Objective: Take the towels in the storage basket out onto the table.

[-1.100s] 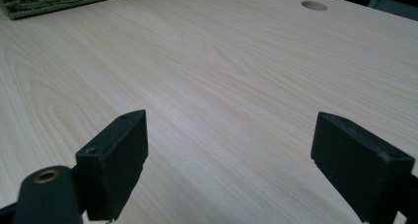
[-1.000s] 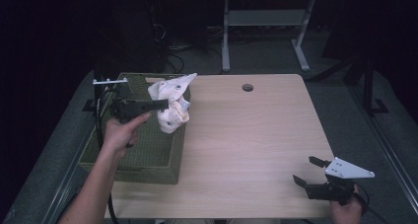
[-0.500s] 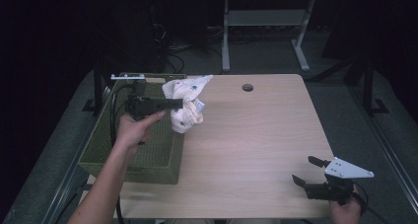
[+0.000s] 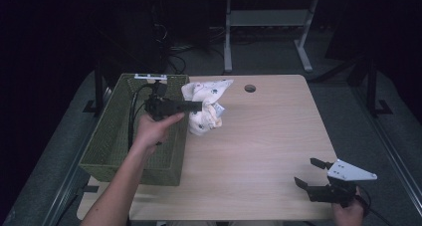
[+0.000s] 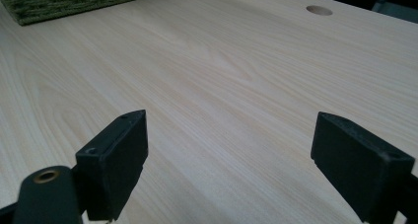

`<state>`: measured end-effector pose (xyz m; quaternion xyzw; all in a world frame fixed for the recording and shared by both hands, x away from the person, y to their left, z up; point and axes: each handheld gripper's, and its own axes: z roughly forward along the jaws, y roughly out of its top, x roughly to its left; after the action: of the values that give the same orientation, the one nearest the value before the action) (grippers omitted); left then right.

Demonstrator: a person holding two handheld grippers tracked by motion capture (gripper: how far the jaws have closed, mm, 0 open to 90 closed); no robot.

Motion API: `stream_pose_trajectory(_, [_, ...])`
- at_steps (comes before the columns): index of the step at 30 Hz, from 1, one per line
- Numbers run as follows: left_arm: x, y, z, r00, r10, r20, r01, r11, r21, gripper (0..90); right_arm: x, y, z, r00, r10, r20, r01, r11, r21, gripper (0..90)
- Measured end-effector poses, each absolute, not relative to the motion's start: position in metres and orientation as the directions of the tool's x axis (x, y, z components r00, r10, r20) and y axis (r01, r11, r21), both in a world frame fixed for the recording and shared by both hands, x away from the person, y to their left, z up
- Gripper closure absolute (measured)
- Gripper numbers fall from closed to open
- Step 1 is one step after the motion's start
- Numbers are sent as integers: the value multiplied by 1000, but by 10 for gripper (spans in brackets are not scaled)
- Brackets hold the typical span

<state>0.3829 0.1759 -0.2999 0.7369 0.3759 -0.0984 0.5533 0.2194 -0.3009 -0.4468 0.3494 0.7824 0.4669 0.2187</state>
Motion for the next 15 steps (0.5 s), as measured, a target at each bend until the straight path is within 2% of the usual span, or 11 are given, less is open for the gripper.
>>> stream_pose_trajectory(15, [392,139,-316,707,439,-555,668,-154,728,765,219,-303,-447,-655,756,-3,347,304,887,140])
